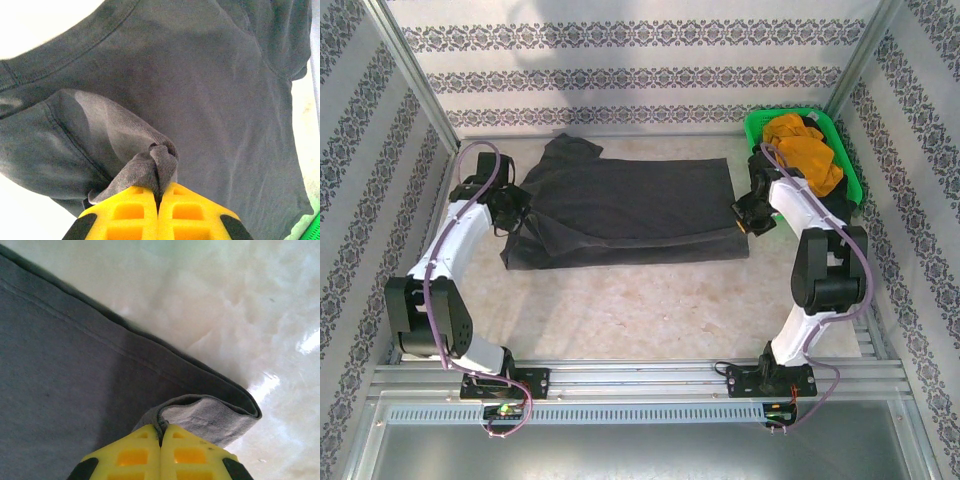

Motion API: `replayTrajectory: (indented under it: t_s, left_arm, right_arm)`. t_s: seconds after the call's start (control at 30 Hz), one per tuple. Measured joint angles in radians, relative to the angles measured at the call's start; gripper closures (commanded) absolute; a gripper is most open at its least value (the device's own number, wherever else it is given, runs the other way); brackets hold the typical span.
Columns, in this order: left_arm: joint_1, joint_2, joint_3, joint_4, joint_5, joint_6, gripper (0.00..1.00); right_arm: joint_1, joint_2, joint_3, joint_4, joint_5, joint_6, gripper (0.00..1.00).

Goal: Fold and stack the t-shirts

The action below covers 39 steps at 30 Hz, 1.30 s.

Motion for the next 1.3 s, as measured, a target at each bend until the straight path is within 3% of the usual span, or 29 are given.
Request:
replayTrajectory:
  t_s: [0.97, 1.0, 1.07, 1.1, 1.13, 1.2, 1.23, 1.3]
  left_arm:
    - [0.068, 0.220, 0.115, 0.075, 0.006, 0.140, 1.00]
    - [0.070, 0.234, 0.121, 0.086, 0.014, 0.143, 1.00]
    - [0.076, 0.278, 0.138, 0.119, 0.044, 0.150, 1.00]
    - [0.078, 0.299, 0.145, 0.134, 0.060, 0.154, 0.96]
    - [0.081, 0.328, 0.160, 0.151, 0.081, 0.156, 0.85]
    - [0.085, 0.383, 0.189, 0.188, 0.119, 0.168, 0.55]
    - [0.086, 0.406, 0.201, 0.209, 0.135, 0.176, 0.45]
    - [0.086, 0.426, 0.214, 0.225, 0.148, 0.187, 0.40]
  right_arm:
    - [-0.010, 0.224, 0.217, -0.003, -0.004, -0.064, 1.00]
    - [-0.010, 0.238, 0.228, -0.003, -0.010, -0.069, 0.98]
    - [-0.010, 0.270, 0.256, -0.003, -0.025, -0.087, 0.78]
    - [-0.010, 0.284, 0.270, -0.004, -0.029, -0.097, 0.72]
    - [-0.010, 0.295, 0.288, -0.004, -0.031, -0.108, 0.67]
    - [-0.016, 0.304, 0.310, -0.002, -0.044, -0.135, 0.59]
    - [-0.016, 0.304, 0.315, -0.001, -0.050, -0.147, 0.57]
    - [-0.019, 0.300, 0.317, 0.002, -0.059, -0.174, 0.52]
